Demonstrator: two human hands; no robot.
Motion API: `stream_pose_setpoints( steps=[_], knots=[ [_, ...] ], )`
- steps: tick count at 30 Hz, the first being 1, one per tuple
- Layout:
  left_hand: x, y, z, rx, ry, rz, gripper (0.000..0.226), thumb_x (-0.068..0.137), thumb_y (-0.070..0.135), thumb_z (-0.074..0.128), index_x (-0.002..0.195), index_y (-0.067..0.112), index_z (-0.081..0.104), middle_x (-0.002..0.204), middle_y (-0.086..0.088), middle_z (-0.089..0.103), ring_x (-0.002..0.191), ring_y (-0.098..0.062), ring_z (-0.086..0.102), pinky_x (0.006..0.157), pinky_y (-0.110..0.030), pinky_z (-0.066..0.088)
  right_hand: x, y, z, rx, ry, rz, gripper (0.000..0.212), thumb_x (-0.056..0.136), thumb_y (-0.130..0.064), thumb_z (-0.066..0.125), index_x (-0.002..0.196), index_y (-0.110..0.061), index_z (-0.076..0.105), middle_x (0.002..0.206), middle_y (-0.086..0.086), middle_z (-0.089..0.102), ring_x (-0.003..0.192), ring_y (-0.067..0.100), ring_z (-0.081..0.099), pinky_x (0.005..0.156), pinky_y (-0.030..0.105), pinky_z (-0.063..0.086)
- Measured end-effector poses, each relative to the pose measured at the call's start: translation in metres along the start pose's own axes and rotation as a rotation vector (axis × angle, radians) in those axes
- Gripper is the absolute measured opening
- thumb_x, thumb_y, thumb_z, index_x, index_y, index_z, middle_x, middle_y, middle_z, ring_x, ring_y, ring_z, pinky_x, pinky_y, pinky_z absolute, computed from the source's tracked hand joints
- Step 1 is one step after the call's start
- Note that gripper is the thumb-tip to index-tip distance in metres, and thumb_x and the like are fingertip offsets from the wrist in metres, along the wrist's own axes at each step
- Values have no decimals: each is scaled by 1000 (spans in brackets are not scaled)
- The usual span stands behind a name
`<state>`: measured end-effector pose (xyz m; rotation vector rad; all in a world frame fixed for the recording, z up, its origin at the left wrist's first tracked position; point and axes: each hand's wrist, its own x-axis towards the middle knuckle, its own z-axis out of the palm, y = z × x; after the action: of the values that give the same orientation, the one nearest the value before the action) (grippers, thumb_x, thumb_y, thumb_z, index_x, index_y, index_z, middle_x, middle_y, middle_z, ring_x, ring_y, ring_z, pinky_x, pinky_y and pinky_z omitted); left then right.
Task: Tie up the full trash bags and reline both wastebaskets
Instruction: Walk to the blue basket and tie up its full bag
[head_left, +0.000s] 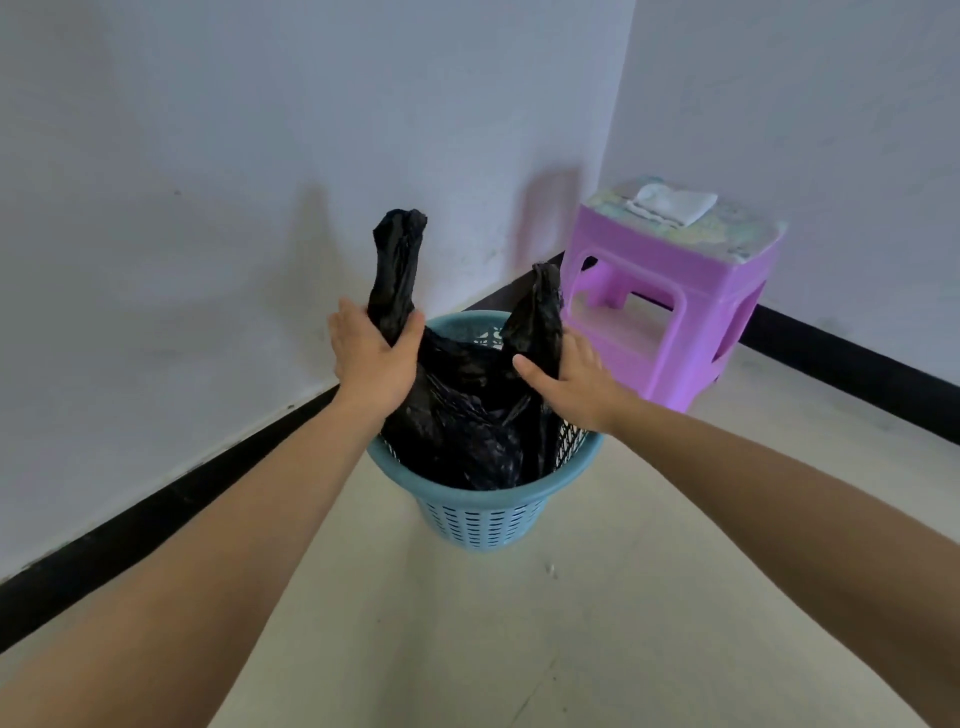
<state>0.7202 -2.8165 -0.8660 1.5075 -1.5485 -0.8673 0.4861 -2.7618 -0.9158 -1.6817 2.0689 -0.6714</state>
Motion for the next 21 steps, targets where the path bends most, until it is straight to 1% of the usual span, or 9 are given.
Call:
stream_pose_setpoints(
  steps=[2, 5, 8, 11, 13, 15, 16, 18, 21],
  knots=[
    [-1, 0, -3, -245, -57, -109, 47, 90, 59, 53, 113, 18, 53, 107, -4, 60, 102, -24, 60, 96, -53, 50, 0, -14, 4, 160, 114, -11, 55, 92, -64, 50, 131, -25, 53, 132, -1, 59, 131, 23, 49, 117, 55, 27],
    [-2, -4, -10, -435, -47, -129, 39, 98, 48, 50, 110, 12, 62, 86, 0, 74, 84, -21, 70, 86, -44, 57, -10, -34, 13, 555, 149, 55, 42, 86, -52, 70, 118, -26, 64, 111, -10, 70, 109, 12, 65, 104, 40, 48],
    [1, -2, -14, -590, 79, -179, 47, 95, 57, 46, 95, 11, 53, 51, 3, 49, 56, -20, 56, 85, -49, 58, -15, -48, 22, 569, 122, 0, 53, 75, -59, 78, 112, -26, 60, 105, -14, 69, 100, 6, 65, 94, 33, 53],
    [-1, 7, -20, -651, 23, -287, 60, 84, 75, 46, 90, 15, 53, 45, 6, 33, 38, -11, 43, 81, -40, 55, -14, -56, 21, 501, 75, -43, 49, 84, -48, 74, 119, -21, 53, 110, -8, 65, 101, 9, 62, 89, 28, 47],
    [-5, 11, -25, -647, -90, -263, 52, 82, 65, 63, 93, 15, 59, 43, 10, 36, 36, -8, 43, 76, -36, 51, -11, -57, 20, 457, 57, -95, 33, 94, -36, 65, 122, -21, 55, 106, -6, 65, 96, 12, 61, 86, 28, 46],
    [-8, 11, -28, -625, -193, -216, 32, 83, 34, 77, 102, 12, 65, 46, 11, 39, 41, -6, 42, 75, -34, 49, -11, -55, 18, 418, 63, -132, 9, 99, -31, 57, 92, -26, 57, 79, -7, 59, 73, 13, 55, 72, 32, 44],
    [-8, 9, -29, -590, -222, -193, 27, 83, 21, 77, 105, 11, 67, 47, 11, 41, 43, -6, 41, 76, -33, 47, -11, -53, 16, 406, 55, -149, 20, 101, -30, 54, 81, -28, 52, 70, -8, 52, 65, 13, 48, 68, 34, 41],
    [-9, 7, -32, -542, -280, -154, 28, 82, 13, 76, 107, 11, 66, 47, 12, 42, 46, -6, 40, 75, -29, 46, -10, -50, 12, 393, 18, -205, 27, 101, -29, 52, 75, -30, 47, 67, -10, 46, 64, 12, 43, 67, 35, 39],
    [-15, 14, -34, -530, -393, -82, 25, 78, 17, 81, 83, 13, 57, 48, 7, 39, 50, -10, 42, 72, -29, 45, -13, -52, 3, 412, -82, -301, 29, 102, -26, 50, 75, -37, 50, 67, -13, 46, 66, 11, 44, 68, 33, 39]
  ],
)
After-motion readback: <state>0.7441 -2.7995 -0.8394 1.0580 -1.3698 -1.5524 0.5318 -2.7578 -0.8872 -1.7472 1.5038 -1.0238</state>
